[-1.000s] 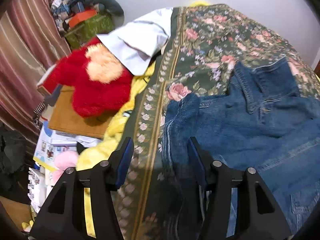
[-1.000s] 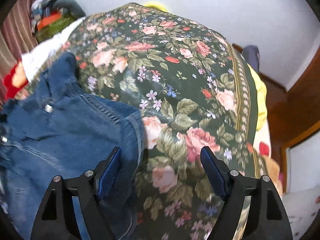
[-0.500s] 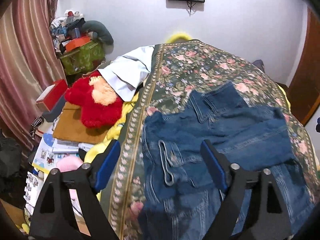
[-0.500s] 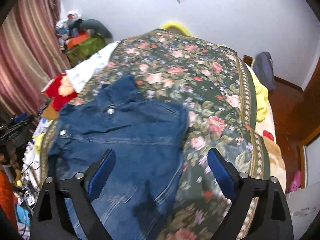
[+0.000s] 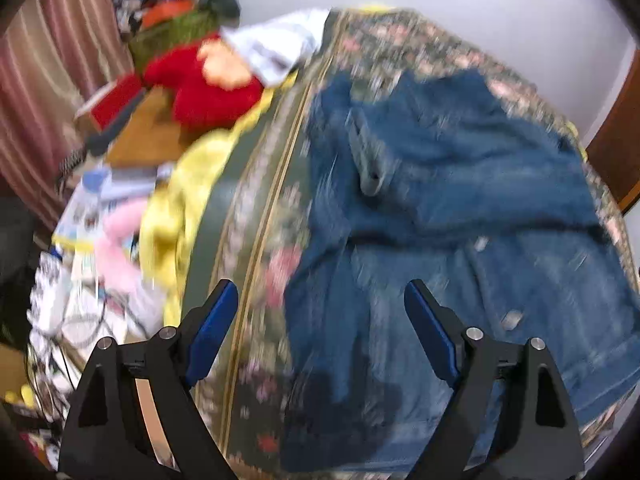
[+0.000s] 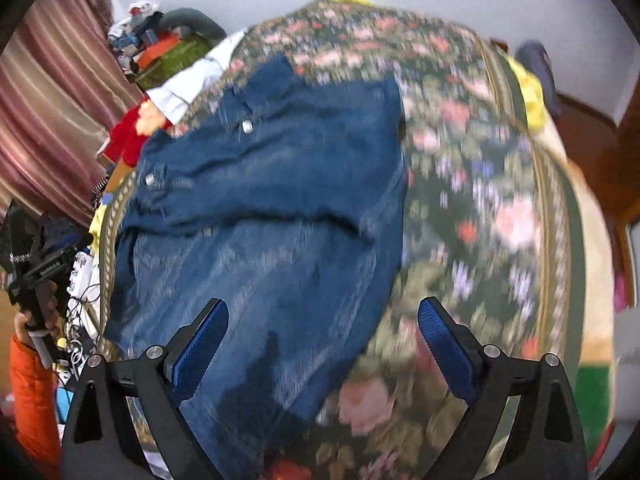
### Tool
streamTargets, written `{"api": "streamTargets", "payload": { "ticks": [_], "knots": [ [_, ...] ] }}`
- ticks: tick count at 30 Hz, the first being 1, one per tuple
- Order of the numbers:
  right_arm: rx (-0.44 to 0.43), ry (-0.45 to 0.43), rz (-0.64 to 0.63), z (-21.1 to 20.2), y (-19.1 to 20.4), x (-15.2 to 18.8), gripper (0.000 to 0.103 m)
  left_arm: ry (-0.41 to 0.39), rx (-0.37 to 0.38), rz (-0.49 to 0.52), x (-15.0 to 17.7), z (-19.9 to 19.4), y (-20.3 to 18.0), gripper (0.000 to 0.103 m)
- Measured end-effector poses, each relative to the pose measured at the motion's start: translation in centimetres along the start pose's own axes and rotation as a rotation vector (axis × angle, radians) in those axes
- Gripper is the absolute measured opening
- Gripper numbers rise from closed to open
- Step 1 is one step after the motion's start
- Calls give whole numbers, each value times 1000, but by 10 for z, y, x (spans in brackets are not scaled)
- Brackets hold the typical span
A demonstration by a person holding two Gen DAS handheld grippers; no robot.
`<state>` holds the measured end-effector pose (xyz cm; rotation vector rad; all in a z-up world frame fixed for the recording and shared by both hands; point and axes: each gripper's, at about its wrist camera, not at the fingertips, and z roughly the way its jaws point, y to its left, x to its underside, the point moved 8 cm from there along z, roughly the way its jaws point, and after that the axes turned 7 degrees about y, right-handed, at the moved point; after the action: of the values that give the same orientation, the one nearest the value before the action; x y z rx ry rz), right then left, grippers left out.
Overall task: Fold large clothes
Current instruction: 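Grasp the jacket hem with both tools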
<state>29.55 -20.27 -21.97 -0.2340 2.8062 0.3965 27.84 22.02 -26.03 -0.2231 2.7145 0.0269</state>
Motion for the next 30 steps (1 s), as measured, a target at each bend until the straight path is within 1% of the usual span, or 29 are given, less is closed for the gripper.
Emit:
{"api": "streamTargets", "payload": {
  "ticks": [2,6,8,9,11,12,13,14,15,16,17,18,19,20,22,24,27,28,30],
  "knots": [
    [-35,29,20,7,-1,19,95,49,-6,-26,24,14,9,85],
    [-78,53,39,14,2,42,95,130,8,-59,65,33,20,85],
    [-67,27,13,14,5,48,95,159,19,-66,79,40,22,85],
    [-59,28,5,15,7,48,95,179,26,-69,88,45,21,85],
    [-51,20,0,17,9,49,91,209,48,-76,101,52,18,85],
    [-54,13,-4,17,11,48,85,218,65,-88,105,55,16,85],
    [-56,11,-8,17,13,48,75,228,84,-106,109,59,14,84],
    [-63,7,-10,17,15,47,69,235,96,-120,112,61,13,78],
    [-74,6,-10,18,17,47,60,243,115,-132,114,63,11,73],
    [-84,10,-12,18,18,44,51,252,150,-139,114,64,6,59],
    [-98,9,-13,18,21,44,46,249,161,-136,113,64,3,51],
    [-113,10,-14,18,23,43,37,236,144,-117,110,61,-1,47],
    [-134,13,-15,19,26,41,28,221,123,-83,106,57,-6,34],
    [-141,13,-16,20,28,40,24,208,113,-55,101,52,-11,28],
    [-172,15,-2,21,29,37,14,165,136,-19,86,37,-23,25],
    [-221,14,28,22,28,29,11,116,170,3,69,20,-32,23],
    [-257,-17,33,16,29,13,10,17,205,34,33,-14,-45,23],
    [-258,-31,30,12,29,8,10,-15,221,37,20,-26,-49,22],
    [-242,-87,17,1,29,-12,9,-81,260,36,-8,-47,-53,22]
  ]
}}
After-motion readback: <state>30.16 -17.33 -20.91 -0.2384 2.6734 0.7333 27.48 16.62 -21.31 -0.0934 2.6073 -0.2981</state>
